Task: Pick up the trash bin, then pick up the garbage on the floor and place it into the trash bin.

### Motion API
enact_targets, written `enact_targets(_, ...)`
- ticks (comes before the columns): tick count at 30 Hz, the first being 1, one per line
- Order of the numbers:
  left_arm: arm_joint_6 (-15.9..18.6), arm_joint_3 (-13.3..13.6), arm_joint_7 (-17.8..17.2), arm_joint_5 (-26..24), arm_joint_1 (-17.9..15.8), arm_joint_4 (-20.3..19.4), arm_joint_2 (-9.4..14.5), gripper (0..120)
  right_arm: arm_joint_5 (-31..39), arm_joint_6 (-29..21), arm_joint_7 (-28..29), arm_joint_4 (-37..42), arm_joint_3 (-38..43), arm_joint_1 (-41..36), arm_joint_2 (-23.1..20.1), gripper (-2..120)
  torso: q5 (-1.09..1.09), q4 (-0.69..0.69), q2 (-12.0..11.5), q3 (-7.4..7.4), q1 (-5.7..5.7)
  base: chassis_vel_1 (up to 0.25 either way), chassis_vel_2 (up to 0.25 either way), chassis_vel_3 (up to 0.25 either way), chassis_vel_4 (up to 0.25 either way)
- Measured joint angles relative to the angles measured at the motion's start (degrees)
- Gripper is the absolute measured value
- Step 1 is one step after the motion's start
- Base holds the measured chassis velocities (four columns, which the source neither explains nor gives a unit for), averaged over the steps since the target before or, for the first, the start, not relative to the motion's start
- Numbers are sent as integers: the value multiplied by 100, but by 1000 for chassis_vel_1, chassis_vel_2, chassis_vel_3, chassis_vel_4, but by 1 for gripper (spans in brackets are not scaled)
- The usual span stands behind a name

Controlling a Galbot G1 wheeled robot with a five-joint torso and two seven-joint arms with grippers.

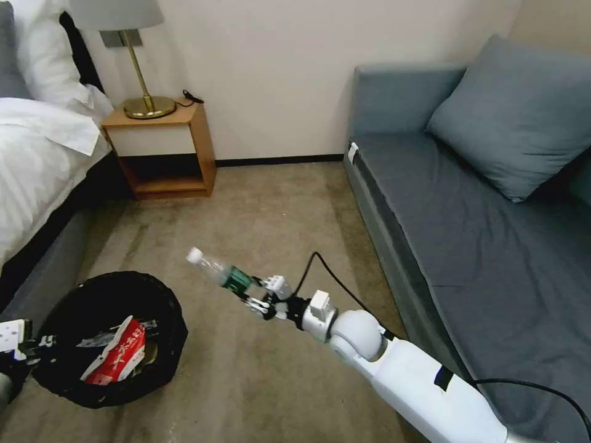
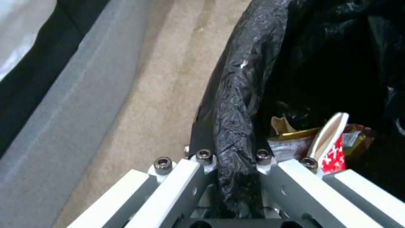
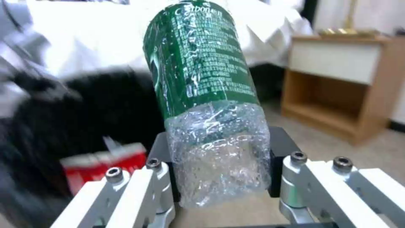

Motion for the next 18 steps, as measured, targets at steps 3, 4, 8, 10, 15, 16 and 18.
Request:
enact_targets(3, 0, 28, -6, 14, 0, -11, -6, 2, 81, -100, 167, 28, -296, 214, 286, 36, -1, 0, 0, 0, 0, 0, 0, 0, 0)
enact_targets(4, 0, 28, -6, 14, 0, -11, -6, 2, 81, -100, 167, 28, -296, 214, 286, 36, -1, 0, 0, 0, 0, 0, 0, 0, 0)
enact_targets(8, -1, 53, -11, 27, -1, -46, -16, 2, 205, -291, 537, -237, -980, 709, 974, 36, -2, 1, 0, 0, 0, 0, 0, 0, 0)
enact_targets(10, -1, 56, -11, 27, -1, -50, -17, 2, 266, -338, 643, -335, -1108, 799, 1147, 36, -2, 1, 0, 1, 0, 0, 0, 0, 0)
enact_targets(15, -1, 73, -12, 28, 15, -97, -19, 2, 257, -504, 974, -910, -1470, 1066, 1815, 36, -2, 2, 0, 0, 0, 0, 0, 0, 0)
enact_targets(16, -1, 84, -12, 29, 17, -116, -18, 2, 233, -517, 1024, -1039, -1517, 1089, 1926, 36, -2, 2, 0, 0, 0, 0, 0, 0, 0)
enact_targets(18, -1, 89, -12, 29, 17, -127, -16, 2, 234, -531, 1061, -1116, -1541, 1096, 1991, 36, -2, 1, 0, 0, 0, 0, 0, 0, 0)
